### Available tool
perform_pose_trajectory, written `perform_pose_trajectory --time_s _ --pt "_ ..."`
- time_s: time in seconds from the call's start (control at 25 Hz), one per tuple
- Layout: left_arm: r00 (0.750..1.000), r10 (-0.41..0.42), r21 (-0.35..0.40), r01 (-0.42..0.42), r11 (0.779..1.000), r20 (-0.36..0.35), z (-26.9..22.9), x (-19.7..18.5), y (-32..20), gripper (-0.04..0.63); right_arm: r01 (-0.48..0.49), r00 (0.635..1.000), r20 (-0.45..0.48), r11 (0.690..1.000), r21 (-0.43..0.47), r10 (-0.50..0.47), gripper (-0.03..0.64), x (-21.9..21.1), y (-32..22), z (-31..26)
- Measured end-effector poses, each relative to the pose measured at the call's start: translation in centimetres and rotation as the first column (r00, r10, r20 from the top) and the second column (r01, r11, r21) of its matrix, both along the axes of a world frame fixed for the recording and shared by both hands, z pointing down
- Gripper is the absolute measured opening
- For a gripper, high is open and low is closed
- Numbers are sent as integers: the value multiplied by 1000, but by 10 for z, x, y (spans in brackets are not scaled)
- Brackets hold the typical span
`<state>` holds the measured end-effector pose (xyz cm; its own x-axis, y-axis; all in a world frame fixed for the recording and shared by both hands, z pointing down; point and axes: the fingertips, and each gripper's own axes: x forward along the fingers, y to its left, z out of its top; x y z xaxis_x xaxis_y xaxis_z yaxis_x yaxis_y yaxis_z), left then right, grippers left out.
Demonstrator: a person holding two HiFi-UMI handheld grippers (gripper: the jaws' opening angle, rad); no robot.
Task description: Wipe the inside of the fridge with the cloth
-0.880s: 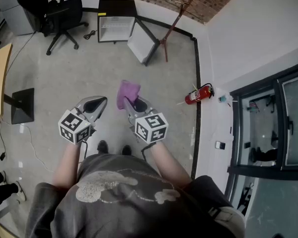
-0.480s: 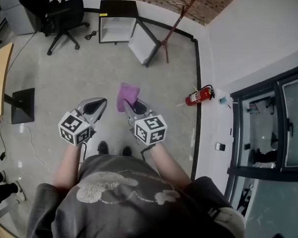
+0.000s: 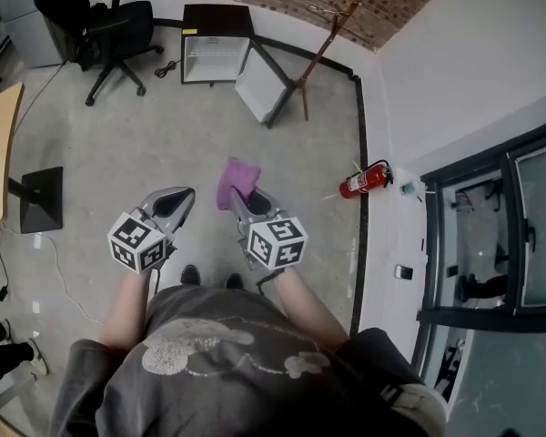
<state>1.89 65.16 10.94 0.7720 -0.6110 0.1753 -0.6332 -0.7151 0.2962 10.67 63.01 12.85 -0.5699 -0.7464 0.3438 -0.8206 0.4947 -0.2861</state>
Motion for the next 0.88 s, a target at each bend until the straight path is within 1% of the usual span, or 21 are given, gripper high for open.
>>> perform_pose_trajectory --time_s 0.16,0.36,0.52,0.72,0.88 --pt "1000 11 1 -11 1000 -5 1 -11 -7 17 -22 999 -29 1000 -13 22 75 -6 -11 8" --pt "1000 -4 -1 4 1000 -13 3 -38 -24 17 -55 998 -27 998 -14 55 75 -20 -25 11" --pt "1000 -2 -8 2 1000 -14 5 -51 -35 17 -85 996 -24 996 -18 85 77 -23 -34 12" --pt "1000 -16 -36 16 999 -13 16 -53 -58 17 -116 993 -19 992 -43 115 77 -12 -56 23" --pt "999 -44 -40 44 998 3 22 -48 -91 17 -98 995 -16 993 -63 98 77 -5 -93 36"
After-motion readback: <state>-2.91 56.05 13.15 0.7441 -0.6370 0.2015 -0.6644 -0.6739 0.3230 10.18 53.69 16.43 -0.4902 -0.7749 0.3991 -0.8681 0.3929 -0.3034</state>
